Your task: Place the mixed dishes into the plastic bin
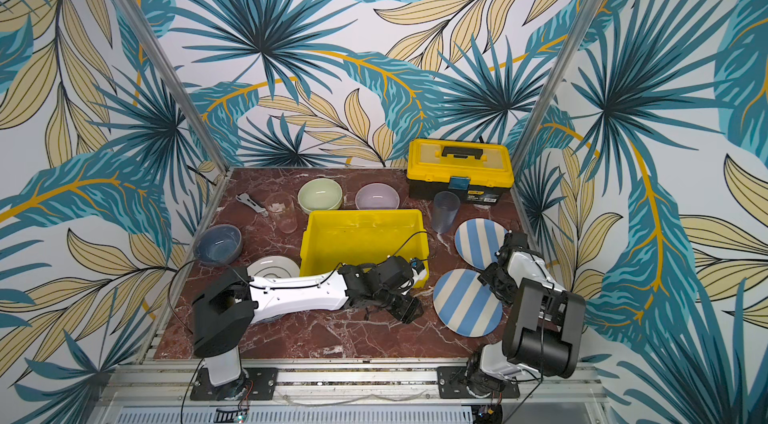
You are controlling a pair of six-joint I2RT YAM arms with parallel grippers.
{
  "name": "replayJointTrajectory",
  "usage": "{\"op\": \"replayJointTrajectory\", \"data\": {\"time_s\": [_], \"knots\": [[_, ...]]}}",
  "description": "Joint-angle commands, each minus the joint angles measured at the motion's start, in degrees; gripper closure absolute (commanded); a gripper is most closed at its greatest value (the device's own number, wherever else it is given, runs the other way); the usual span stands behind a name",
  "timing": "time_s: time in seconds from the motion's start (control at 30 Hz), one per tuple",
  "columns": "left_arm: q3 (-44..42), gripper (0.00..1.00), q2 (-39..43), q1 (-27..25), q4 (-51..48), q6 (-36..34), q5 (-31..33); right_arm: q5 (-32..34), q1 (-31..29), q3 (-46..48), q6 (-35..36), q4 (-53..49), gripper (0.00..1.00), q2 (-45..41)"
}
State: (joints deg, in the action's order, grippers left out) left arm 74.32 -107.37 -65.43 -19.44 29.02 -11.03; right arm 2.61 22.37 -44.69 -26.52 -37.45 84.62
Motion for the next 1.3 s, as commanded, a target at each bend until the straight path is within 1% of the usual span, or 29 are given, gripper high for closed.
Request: {"op": "replayJointTrajectory", "data": {"time_s": [0.0,0.1,0.3,0.4,0.53,0.63,0.93,1.2,1.27], "knots": [[1.9,0.37,-0.7,-0.1,0.3,0.1,-0.5,-2.3,-1.5,1.1,0.4,-2.1,0.32,-0.2],[1.9,0.38,-0.7,-0.1,0.3,0.1,-0.5,-2.3,-3.2,2.1,0.4,-2.8,0.32,-0.5],[2.9,0.41,-1.7,-0.1,-0.7,0.1,0.0,-3.4,-4.9,4.4,-0.2,-3.1,0.33,-1.7],[4.6,0.46,-3.2,-0.1,-2.1,-0.9,0.5,-4.1,-6.0,5.1,-1.1,-2.9,0.34,-2.4],[7.0,0.47,-5.3,-0.2,-4.0,-2.8,1.5,-3.9,-8.5,5.9,-2.4,-2.9,0.35,-2.7],[8.6,0.52,-7.3,-0.2,-5.0,-3.7,1.6,-3.6,-9.9,6.6,-3.3,-2.9,0.35,-3.4],[11.1,0.64,-12.5,-0.3,-5.8,-4.4,1.3,-3.4,-10.5,8.2,-4.9,-3.1,0.35,-6.9],[12.9,0.70,-15.8,-0.3,-7.2,-5.8,1.3,-4.2,-10.5,10.2,-6.3,-3.3,0.35,-11.7],[12.9,0.71,-16.3,-0.3,-7.4,-6.0,1.5,-4.1,-10.5,10.2,-6.7,-3.9,0.33,-12.7]]}}
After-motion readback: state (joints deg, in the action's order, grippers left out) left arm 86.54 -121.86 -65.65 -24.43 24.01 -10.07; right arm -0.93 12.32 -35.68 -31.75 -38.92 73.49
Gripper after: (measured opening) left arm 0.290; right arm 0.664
